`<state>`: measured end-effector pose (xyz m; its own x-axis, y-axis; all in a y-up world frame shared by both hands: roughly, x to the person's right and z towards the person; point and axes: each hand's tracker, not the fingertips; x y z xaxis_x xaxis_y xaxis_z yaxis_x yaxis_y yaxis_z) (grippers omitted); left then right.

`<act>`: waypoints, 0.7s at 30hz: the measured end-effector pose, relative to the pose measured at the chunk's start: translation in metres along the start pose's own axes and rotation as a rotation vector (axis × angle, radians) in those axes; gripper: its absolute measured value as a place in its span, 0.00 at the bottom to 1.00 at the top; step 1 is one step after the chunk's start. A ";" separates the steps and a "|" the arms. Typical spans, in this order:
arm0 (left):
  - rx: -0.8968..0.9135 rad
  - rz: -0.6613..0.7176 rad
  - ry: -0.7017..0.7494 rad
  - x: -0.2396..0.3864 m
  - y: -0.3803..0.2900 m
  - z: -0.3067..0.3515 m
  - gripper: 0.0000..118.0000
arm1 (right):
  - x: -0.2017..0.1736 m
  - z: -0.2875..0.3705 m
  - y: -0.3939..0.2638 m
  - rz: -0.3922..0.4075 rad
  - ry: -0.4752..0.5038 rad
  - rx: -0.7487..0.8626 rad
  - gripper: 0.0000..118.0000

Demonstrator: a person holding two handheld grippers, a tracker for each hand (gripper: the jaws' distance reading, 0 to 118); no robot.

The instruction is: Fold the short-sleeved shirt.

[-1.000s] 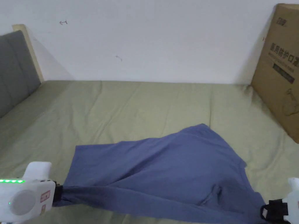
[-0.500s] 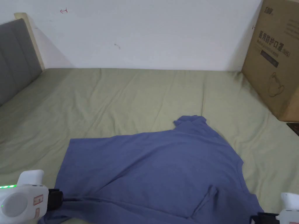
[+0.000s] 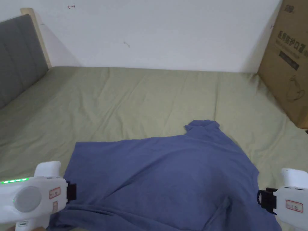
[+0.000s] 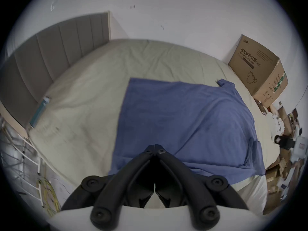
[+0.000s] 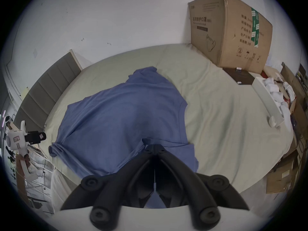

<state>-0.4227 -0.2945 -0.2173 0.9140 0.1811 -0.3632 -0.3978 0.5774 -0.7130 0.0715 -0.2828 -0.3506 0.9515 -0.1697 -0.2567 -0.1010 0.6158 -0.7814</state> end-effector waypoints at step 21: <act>-0.127 0.038 0.138 -0.044 0.206 -0.206 0.78 | -0.036 -0.123 0.067 0.125 0.055 -0.111 0.00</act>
<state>-0.5610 -0.3473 -0.4715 0.8818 0.0852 -0.4639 -0.4468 0.4659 -0.7637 -0.0051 -0.3301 -0.4633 0.9124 -0.1408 -0.3844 -0.2522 0.5464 -0.7987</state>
